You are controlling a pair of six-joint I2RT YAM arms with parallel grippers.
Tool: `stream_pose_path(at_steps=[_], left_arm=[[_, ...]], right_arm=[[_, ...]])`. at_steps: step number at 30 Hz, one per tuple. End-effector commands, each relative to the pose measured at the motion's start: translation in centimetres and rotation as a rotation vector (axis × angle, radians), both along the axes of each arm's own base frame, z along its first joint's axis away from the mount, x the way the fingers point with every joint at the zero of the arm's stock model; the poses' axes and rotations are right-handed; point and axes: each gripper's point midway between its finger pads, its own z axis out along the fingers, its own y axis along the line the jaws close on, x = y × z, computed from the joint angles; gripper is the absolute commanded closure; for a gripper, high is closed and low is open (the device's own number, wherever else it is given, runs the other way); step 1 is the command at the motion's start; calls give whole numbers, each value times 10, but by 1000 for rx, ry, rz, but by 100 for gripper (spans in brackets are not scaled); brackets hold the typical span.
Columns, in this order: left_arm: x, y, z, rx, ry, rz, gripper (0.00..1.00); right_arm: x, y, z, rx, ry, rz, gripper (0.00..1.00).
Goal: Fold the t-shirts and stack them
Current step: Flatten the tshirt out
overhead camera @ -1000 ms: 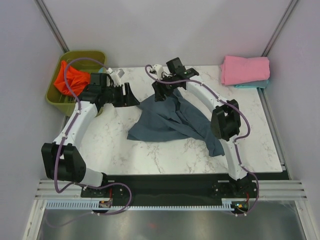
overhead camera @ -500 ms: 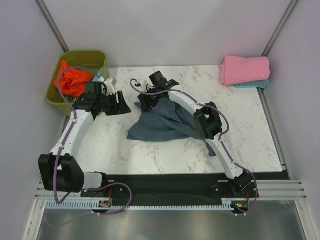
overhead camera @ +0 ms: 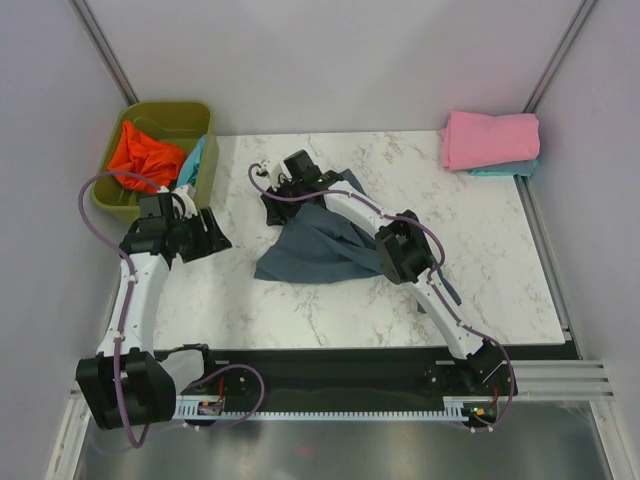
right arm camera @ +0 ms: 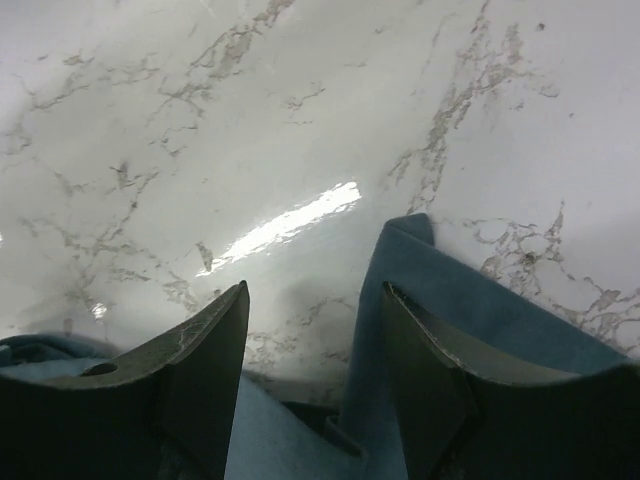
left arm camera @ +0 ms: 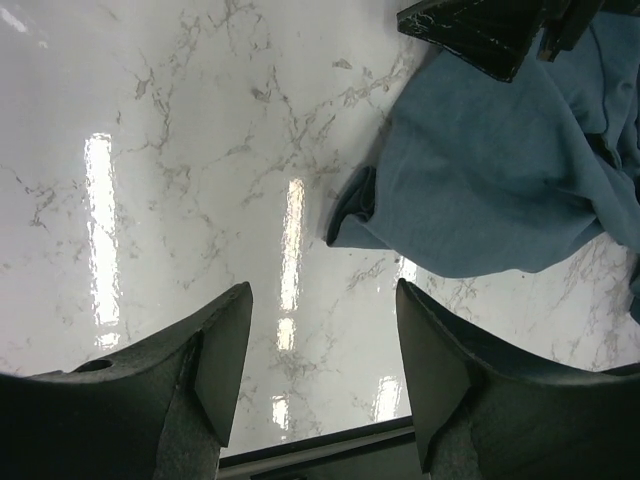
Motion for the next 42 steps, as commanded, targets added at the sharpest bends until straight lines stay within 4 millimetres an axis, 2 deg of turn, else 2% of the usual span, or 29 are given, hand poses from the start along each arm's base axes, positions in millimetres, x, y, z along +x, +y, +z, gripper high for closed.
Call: stream_pose_path(at_steps=[1, 4, 8, 15, 18, 22, 26, 29, 30, 31, 32, 33, 35, 36, 38, 39, 41, 42], left_arm=[[12, 6, 21, 6, -60, 26, 33], [15, 9, 28, 7, -77, 36, 33], [14, 10, 25, -7, -65, 51, 33], [19, 7, 26, -37, -77, 53, 33], [23, 7, 28, -39, -83, 51, 33], [25, 6, 29, -47, -92, 50, 33], [27, 3, 28, -69, -94, 49, 33], [32, -6, 25, -113, -83, 9, 34], [34, -8, 24, -128, -82, -2, 34], [38, -8, 23, -129, -84, -4, 34], [42, -9, 19, -128, -72, -7, 35], [49, -9, 15, -126, -56, -14, 35], [58, -15, 11, -129, -32, -44, 35], [69, -16, 9, -133, -10, -52, 35], [80, -26, 8, -148, 11, -69, 35], [91, -31, 6, -158, 26, -81, 35], [101, -48, 5, -156, 31, -132, 36], [111, -53, 15, -153, 5, -148, 36]], right_arm=[[21, 8, 11, 15, -109, -43, 37], [32, 2, 0, -26, -144, -92, 41], [44, -4, -7, -72, -194, -143, 56], [48, -16, -14, -137, -236, -160, 64], [47, -19, -12, -144, -238, -158, 66], [46, -20, -7, -143, -240, -153, 84], [52, -25, 15, -147, -282, -170, 98], [73, -46, 54, -159, -371, -232, 100], [82, -56, 83, -150, -423, -261, 100], [88, -62, 99, -144, -453, -283, 100], [99, -77, 116, -138, -479, -318, 100], [103, -87, 148, -114, -524, -340, 100], [116, -113, 184, -110, -589, -402, 100], [116, -124, 216, -89, -629, -431, 100], [120, -150, 239, -104, -665, -490, 100], [114, -164, 269, -86, -701, -517, 100], [111, -186, 276, -118, -708, -553, 100], [101, -196, 299, -106, -737, -568, 100]])
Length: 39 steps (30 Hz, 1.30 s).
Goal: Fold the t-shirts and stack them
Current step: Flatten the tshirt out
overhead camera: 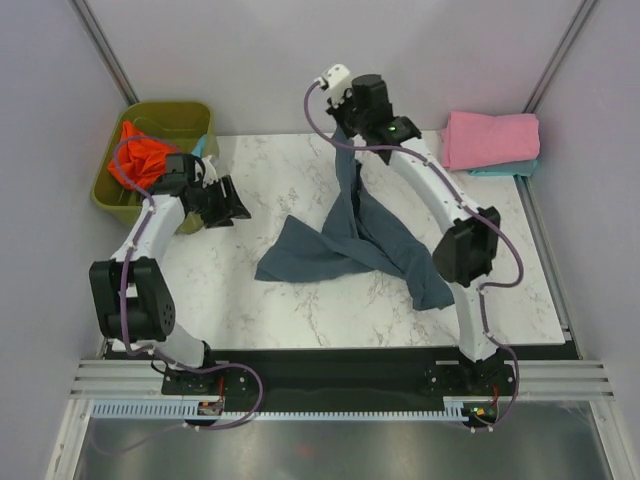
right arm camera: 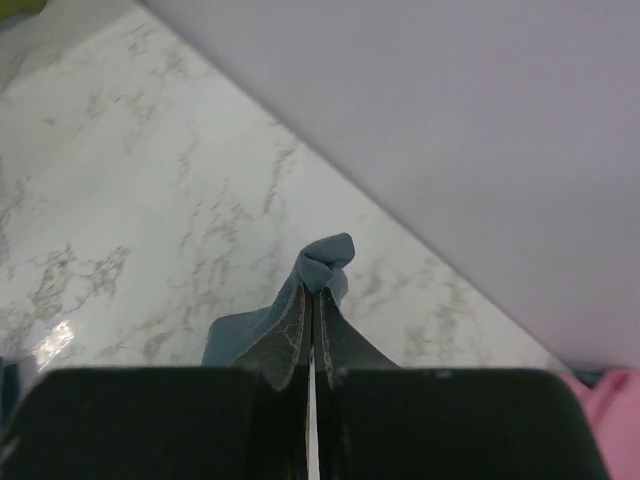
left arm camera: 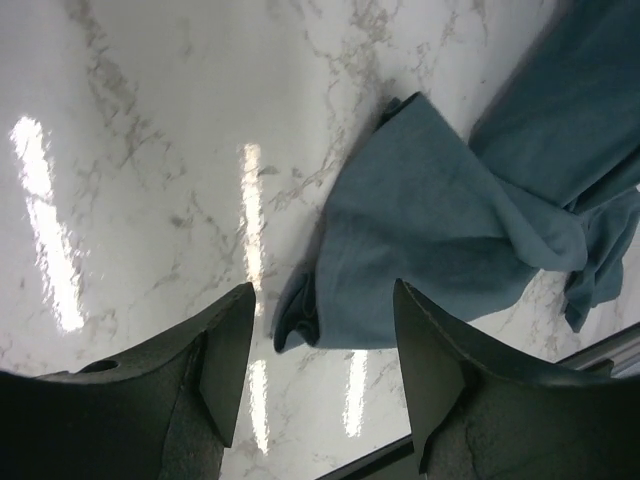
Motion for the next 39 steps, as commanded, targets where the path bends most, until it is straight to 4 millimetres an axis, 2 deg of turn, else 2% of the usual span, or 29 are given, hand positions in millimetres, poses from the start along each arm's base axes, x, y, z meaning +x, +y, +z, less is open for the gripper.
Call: stream_pose_path(at_steps=[1, 2, 3, 4, 5, 6, 7, 8, 9, 10, 11, 12, 14, 15, 17, 18, 19, 21, 22, 24, 25, 27, 28, 29, 30, 31, 33, 36, 39], left_arm=[[33, -28, 21, -45, -58, -61, 36], [34, -47, 21, -62, -60, -125, 36], [42, -55, 31, -79, -84, -160, 36], [47, -60, 30, -85, -80, -171, 36], [52, -68, 19, -89, -54, -190, 36], [65, -73, 28, -88, -88, -212, 36], [73, -77, 16, -82, -65, -223, 36], [79, -82, 12, -72, -71, -249, 36], [93, -85, 20, -62, -106, -260, 37], [97, -89, 17, -66, -100, -278, 39], [104, -90, 2, -71, -74, -286, 39], [111, -91, 6, -73, -89, -288, 40], [116, -91, -5, -58, -81, -295, 39], [120, -89, -18, -45, -61, -294, 39], [129, -88, -24, -18, -76, -310, 38], [131, -90, -37, -14, -56, -318, 37], [135, -91, -37, -12, -61, -322, 37], [139, -94, -34, 0, -77, -330, 37], [140, -94, -31, 6, -85, -326, 37], [140, -93, -26, 11, -93, -306, 37], [140, -92, -19, 13, -108, -301, 37], [137, -91, -16, 18, -110, -291, 37], [136, -91, -9, 18, -125, -290, 37], [133, -91, -8, 16, -124, -288, 37], [132, -91, -5, 17, -130, -287, 37], [131, -91, -2, 16, -136, -286, 37], [129, -93, 12, 4, -163, -289, 37], [127, -98, 25, -15, -190, -297, 36], [131, -102, 31, 2, -216, -304, 36]], right_arm=[[-25, -38, 83, -3, -143, -70, 100], [-29, -46, 87, -24, -151, -85, 100], [-38, -57, 105, -24, -176, -99, 100], [-43, -62, 108, -35, -180, -108, 100], [-46, -71, 99, -68, -168, -128, 100], [-55, -78, 112, -84, -193, -129, 100], [-58, -84, 105, -109, -183, -137, 100], [-59, -91, 107, -116, -188, -149, 100], [-66, -98, 116, -114, -198, -159, 100], [-68, -102, 113, -121, -187, -164, 100], [-70, -106, 114, -124, -186, -168, 100], [-76, -111, 121, -131, -196, -169, 100], [-81, -115, 126, -134, -203, -175, 100], [-84, -118, 133, -131, -216, -183, 100], [-88, -122, 143, -116, -232, -195, 100], [-89, -123, 146, -109, -236, -199, 100], [-92, -121, 155, -74, -245, -195, 100], [-99, -121, 178, -30, -281, -185, 100], [-105, -116, 201, 14, -319, -151, 100], [-119, -112, 231, 70, -369, -102, 100], [-128, -110, 256, 115, -413, -76, 100], [-138, -106, 283, 178, -455, -42, 100], [-149, -109, 310, 212, -511, -32, 100], [-156, -105, 328, 251, -549, 2, 100], [-160, -105, 340, 276, -577, 3, 100], [-169, -111, 364, 309, -632, 0, 100], [-176, -114, 387, 331, -701, 6, 100], [-175, -113, 396, 325, -744, 11, 100], [-157, -106, 365, 236, -703, 15, 100]])
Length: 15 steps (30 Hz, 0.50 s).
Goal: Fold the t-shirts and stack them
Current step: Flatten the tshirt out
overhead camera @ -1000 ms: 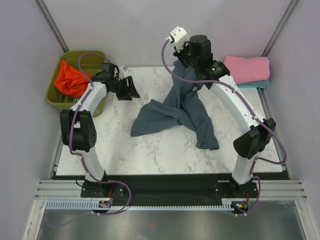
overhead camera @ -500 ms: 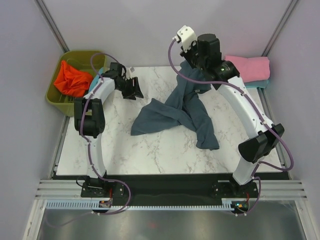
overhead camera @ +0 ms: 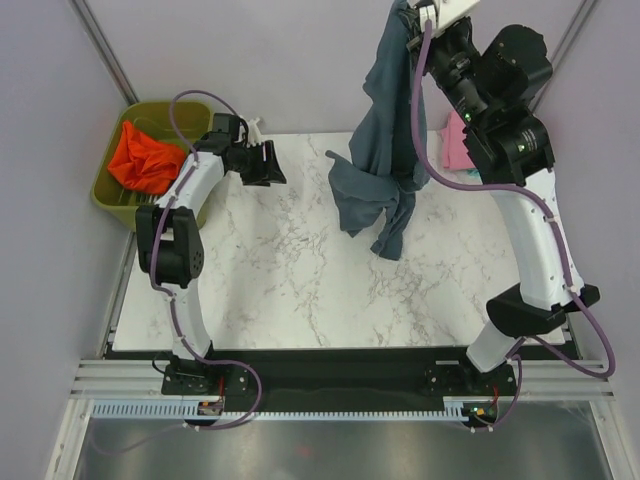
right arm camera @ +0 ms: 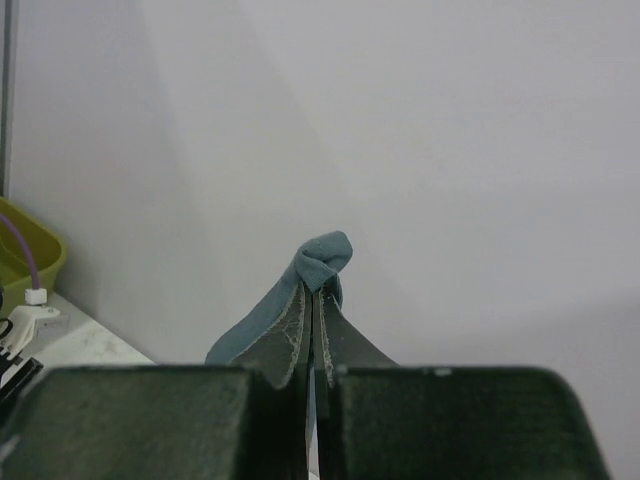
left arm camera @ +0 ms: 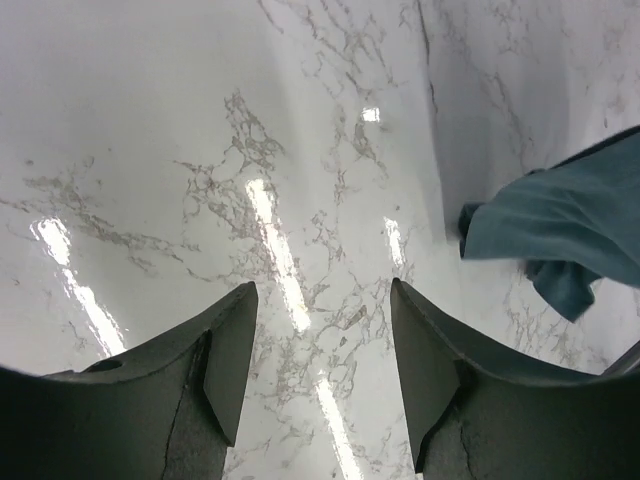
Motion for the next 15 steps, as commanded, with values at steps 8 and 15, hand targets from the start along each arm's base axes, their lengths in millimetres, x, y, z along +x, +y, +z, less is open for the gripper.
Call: stream_pose_path(at_steps=[8, 15], left_arm=[[2, -25, 53, -15, -153, -63, 36], [-25, -54, 81, -57, -204, -177, 37]], right_arm=[[40, 20, -18, 30, 7, -10, 100], [51, 17, -17, 10, -26, -72, 100]])
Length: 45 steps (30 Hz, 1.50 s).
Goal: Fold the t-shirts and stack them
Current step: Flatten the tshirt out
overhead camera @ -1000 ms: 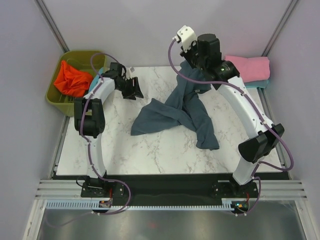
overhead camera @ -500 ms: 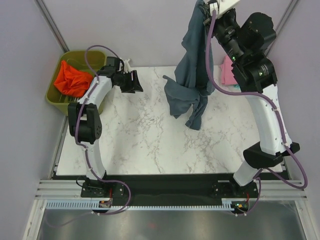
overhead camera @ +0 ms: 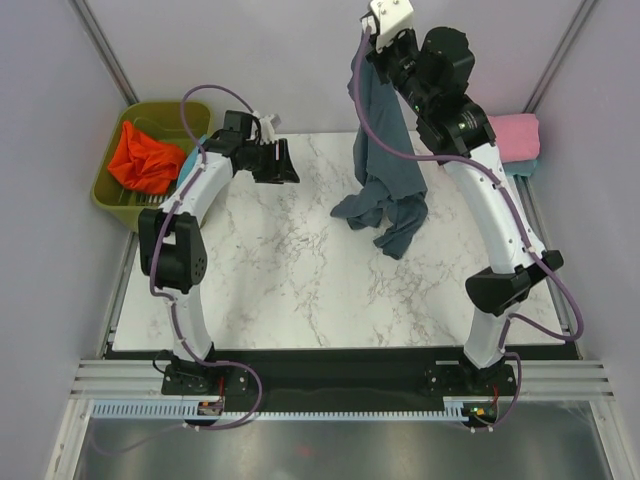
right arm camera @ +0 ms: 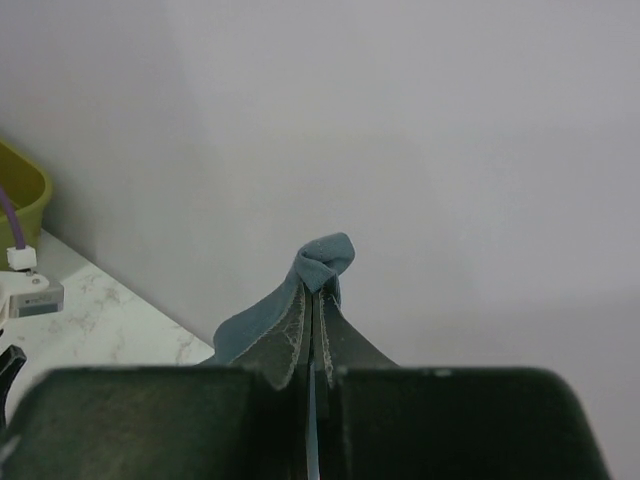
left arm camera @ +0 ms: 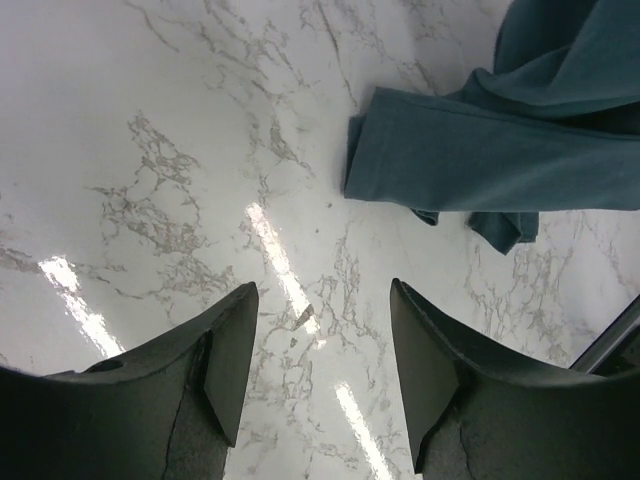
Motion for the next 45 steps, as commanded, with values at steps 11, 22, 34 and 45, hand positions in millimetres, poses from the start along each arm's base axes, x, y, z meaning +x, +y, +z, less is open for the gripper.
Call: stream_pose_path(at_steps=[11, 22, 34, 45], left_arm=[[-20, -40, 61, 96, -244, -158, 37], [-35, -59, 48, 125, -229, -202, 37], [-93, -101, 33, 140, -193, -327, 36], [-68, -142, -16, 214, -184, -393, 36]], right_arm=[[-78, -35, 151, 218, -387, -3, 100], [-19, -17, 38, -27, -170, -80, 100], [36, -14, -21, -117, -72, -191, 100], [32, -30, 2, -41, -96, -232, 100]])
